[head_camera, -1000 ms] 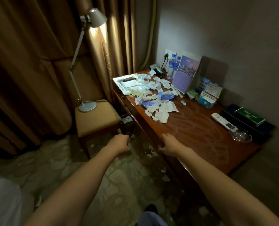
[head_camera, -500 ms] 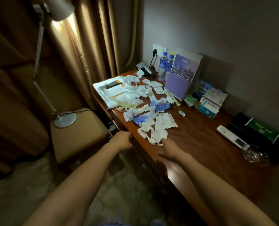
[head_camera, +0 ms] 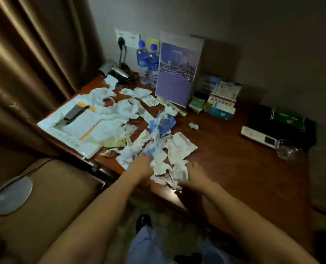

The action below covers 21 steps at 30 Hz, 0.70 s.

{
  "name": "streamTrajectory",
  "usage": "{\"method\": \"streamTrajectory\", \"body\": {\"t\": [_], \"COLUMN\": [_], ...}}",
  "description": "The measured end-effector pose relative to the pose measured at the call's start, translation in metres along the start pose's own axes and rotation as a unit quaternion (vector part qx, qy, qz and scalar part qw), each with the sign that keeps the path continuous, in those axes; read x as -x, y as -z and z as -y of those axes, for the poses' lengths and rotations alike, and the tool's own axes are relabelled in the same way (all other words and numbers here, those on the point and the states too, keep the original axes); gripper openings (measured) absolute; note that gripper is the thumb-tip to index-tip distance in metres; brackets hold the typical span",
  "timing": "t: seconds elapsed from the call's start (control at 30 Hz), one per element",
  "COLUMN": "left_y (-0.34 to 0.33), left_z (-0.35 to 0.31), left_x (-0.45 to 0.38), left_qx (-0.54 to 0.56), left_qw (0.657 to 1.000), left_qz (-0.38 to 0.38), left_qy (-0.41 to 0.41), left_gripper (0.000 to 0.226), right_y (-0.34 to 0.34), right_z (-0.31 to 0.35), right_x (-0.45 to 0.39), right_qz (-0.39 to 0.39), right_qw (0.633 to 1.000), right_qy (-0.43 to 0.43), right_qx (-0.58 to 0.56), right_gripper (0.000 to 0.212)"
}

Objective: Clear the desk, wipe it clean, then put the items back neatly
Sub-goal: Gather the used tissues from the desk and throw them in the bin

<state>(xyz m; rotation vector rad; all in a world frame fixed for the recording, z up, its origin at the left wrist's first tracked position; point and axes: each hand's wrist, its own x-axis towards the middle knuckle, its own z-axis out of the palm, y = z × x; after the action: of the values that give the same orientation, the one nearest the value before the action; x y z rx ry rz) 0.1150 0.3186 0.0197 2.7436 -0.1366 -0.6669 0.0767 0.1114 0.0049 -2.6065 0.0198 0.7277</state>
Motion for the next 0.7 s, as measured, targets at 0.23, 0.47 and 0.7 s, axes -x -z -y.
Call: {"method": "streamTrajectory", "body": {"t": [0.23,0.47,0.7], "left_y": [0.019,0.007,0.002], "left_z": [0.031,0.041,0.048], "left_x": [-0.067,-0.096,-0.104], "left_qx": [-0.085,-0.142,-0.140], "left_qw": [0.992,0.972,0.972], "left_qz": [0.042,0.129,0.112], "left_qy": [-0.081,-0.137,-0.150], "left_gripper": [0.068,0.069,0.061], "right_y": [-0.028,-0.056,-0.062], "right_z": [0.037,0.050,0.056], "right_x": [-0.028,-0.038,-0.051], "right_qz": [-0.017,-0.042,-0.039], "right_qw": [0.997,0.989,0.983], "right_qy": [-0.081,-0.141,-0.122], "right_qx": [-0.010,0.011,-0.132], "right_gripper": [0.087,0.086,0.053]}}
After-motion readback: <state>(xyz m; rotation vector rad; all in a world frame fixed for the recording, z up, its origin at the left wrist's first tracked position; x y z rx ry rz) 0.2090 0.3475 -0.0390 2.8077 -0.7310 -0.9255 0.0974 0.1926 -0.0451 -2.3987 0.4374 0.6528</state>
